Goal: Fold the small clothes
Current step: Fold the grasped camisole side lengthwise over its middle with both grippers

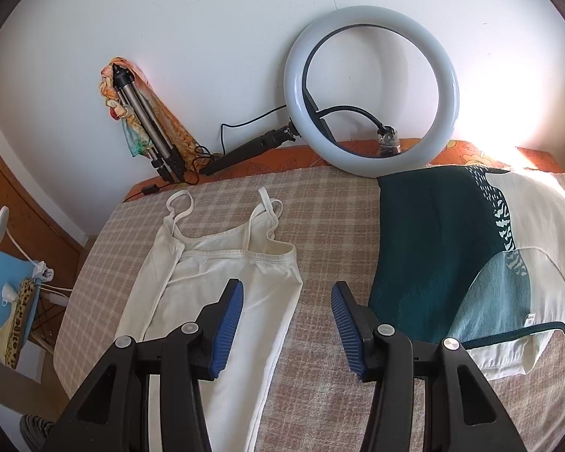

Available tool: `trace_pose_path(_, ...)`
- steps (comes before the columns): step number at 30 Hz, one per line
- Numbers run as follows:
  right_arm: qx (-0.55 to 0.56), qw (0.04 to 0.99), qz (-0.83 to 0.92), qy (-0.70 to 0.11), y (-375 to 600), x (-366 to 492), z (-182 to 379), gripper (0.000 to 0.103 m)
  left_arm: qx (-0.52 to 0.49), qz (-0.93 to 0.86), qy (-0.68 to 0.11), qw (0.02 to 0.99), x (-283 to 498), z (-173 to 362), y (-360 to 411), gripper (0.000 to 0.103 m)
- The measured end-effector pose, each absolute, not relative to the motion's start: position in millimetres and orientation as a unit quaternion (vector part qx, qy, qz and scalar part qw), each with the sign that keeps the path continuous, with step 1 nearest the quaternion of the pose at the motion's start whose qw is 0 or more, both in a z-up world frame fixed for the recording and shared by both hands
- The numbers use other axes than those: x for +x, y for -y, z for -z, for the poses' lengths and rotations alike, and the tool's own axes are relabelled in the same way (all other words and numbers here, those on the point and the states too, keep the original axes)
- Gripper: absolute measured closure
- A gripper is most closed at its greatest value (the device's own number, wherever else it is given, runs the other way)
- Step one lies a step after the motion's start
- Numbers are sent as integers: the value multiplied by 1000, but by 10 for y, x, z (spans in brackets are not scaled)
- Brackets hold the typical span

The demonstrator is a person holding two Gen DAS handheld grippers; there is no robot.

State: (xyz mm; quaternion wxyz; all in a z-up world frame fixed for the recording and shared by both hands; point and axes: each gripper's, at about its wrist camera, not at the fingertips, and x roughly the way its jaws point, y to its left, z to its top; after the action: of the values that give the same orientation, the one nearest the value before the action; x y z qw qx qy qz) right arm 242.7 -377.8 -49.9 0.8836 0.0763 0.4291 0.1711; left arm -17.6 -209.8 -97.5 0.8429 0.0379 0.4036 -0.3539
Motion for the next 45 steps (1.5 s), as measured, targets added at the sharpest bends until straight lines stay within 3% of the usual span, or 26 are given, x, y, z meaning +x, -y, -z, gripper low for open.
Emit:
trace_pose_path(11, 83, 856, -211, -465, 3644, 2844, 1014, 52, 47, 311, -388, 866, -74, 1170, 2138, 68)
trace_pose_path(14, 94, 851, -212, -471, 3611, 2990, 1136, 52, 41, 308, -383, 870, -63, 1185, 2150, 79)
trace_pose_path(16, 94, 849, -209, -475, 3570, 3078, 1209, 52, 19, 311, -389, 867, -10, 1196, 2121, 93)
trace_pose_path(19, 91, 846, -204, -484, 3504, 3194, 1312, 53, -23, 314, -400, 861, 71, 1204, 2021, 96)
trace_pose_path(26, 88, 844, -190, -495, 3401, 3328, 1377, 95, -67, 309, -386, 867, 27, 1104, 1829, 98)
trace_pose_path(34, 49, 855, -161, -491, 3221, 3279, 1126, 100, -143, 307, -372, 864, 13, 1005, 1539, 98)
trace_pose_path(45, -17, 867, -139, -478, 2674, 3193, 798, 100, -174, 275, -350, 879, -44, 901, 1354, 98)
